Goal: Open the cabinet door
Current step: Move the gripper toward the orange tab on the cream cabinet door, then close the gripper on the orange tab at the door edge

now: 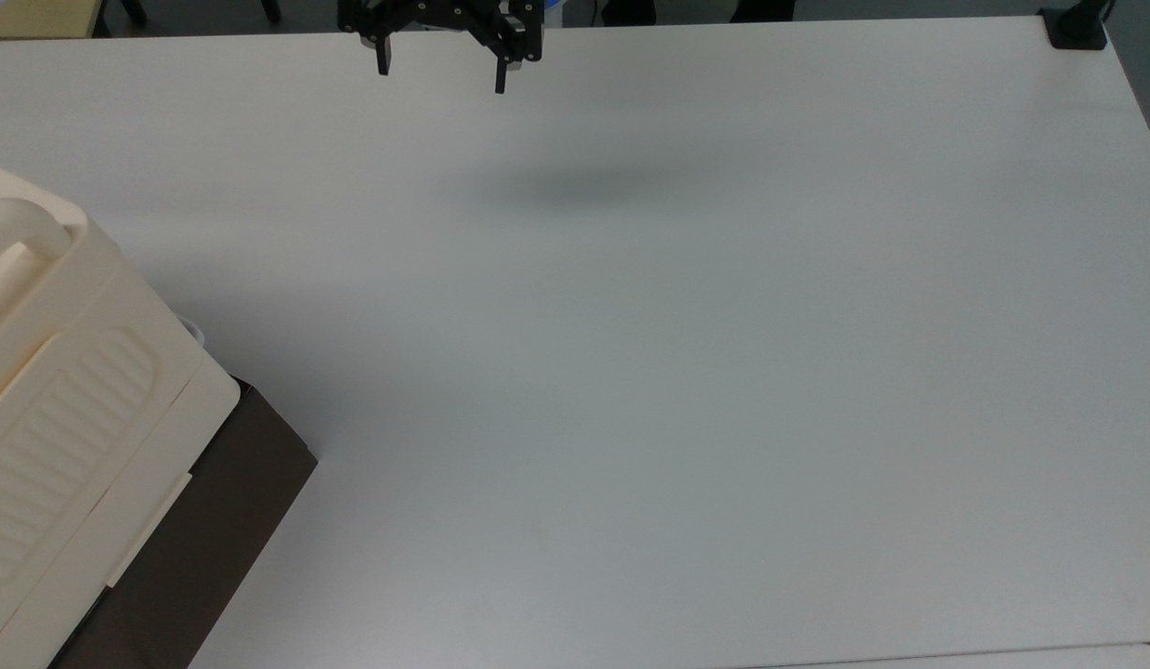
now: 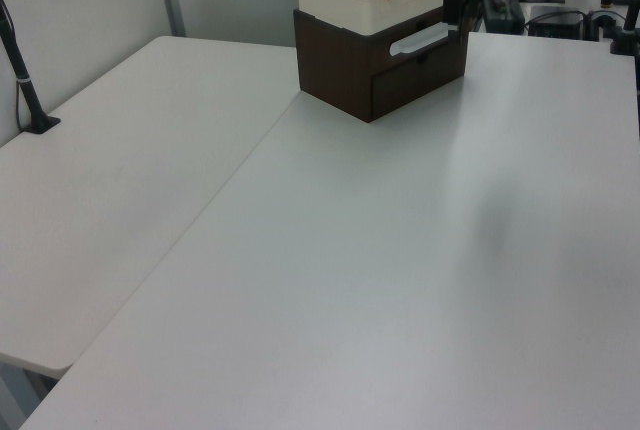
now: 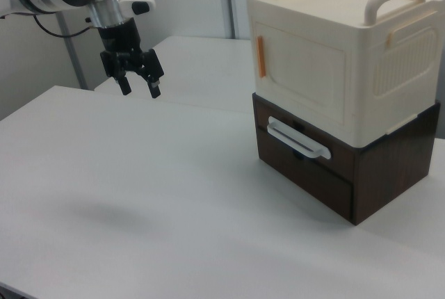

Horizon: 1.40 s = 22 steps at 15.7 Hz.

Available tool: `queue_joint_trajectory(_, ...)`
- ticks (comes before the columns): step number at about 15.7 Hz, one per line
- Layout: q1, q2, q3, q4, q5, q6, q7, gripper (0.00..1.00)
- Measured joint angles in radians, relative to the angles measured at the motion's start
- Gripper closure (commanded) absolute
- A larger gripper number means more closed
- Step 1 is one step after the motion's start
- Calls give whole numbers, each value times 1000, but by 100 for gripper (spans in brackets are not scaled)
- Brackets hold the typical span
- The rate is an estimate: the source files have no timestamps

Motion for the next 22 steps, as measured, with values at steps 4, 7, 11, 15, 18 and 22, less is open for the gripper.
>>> queue_joint_trajectory(4, -28, 0, -8, 4, 0, 1, 0, 0)
queue_joint_trajectory(7, -74, 0, -13, 7, 0, 48, 4, 0)
queue_joint_trajectory(11, -171, 4, -18, 7, 11, 203, 81, 0)
queue_joint_trajectory(15, -237, 22, -19, 7, 15, 381, 132, 0)
queue_joint_trajectory(18, -251, 69, -19, 24, 15, 517, 137, 0)
queue_joint_trajectory(22, -253, 126, -19, 61, 6, 657, 140, 12)
